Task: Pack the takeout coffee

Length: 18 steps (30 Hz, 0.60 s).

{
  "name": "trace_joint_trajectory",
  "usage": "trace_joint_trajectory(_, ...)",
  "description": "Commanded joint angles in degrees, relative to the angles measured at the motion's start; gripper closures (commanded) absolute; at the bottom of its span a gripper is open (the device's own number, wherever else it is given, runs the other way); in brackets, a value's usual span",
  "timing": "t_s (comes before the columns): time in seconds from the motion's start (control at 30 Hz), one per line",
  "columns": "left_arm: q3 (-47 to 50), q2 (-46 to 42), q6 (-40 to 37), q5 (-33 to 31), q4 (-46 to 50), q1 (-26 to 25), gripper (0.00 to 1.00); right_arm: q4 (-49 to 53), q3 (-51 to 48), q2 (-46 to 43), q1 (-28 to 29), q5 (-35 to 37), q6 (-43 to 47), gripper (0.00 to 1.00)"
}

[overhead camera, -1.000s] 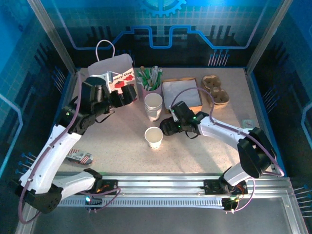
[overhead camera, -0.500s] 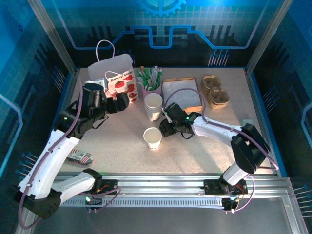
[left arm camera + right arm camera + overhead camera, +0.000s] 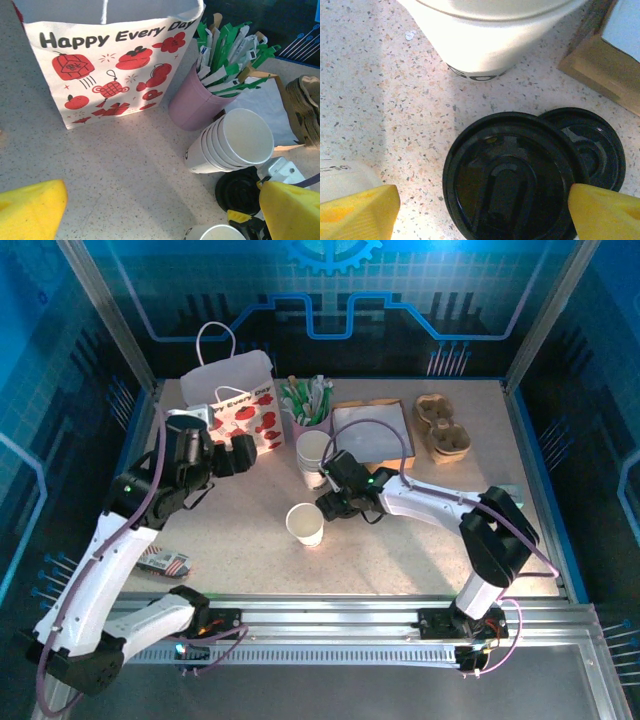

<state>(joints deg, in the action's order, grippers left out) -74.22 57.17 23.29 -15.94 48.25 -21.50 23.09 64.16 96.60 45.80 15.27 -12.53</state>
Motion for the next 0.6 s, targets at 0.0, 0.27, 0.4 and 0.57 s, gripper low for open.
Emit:
trace_joint_trajectory(0.0,1.47,-1.53,-2.11,-2.03,1.75,0.67,0.01,1.6,1.93,1.66,1.04,3.0,1.41,0.12)
trace_joint_trajectory(0.27,3.09,-1.91,-2.06,-1.55,1.76,0.89,0.01,2.56,2.37,3.54,1.11,5.62,1.85,0.12)
trace_joint_trajectory(0.4,3.2,-1.63,-2.0,-1.43,1.41,0.84,0.01,2.52,2.11,3.86,1.12,6.55,1.82,0.11)
trace_joint_trajectory(0.57,3.2,-1.53,-2.19,-1.3,1.23,0.93,0.01,2.68,1.67,3.63,0.94,7.52,1.39,0.1)
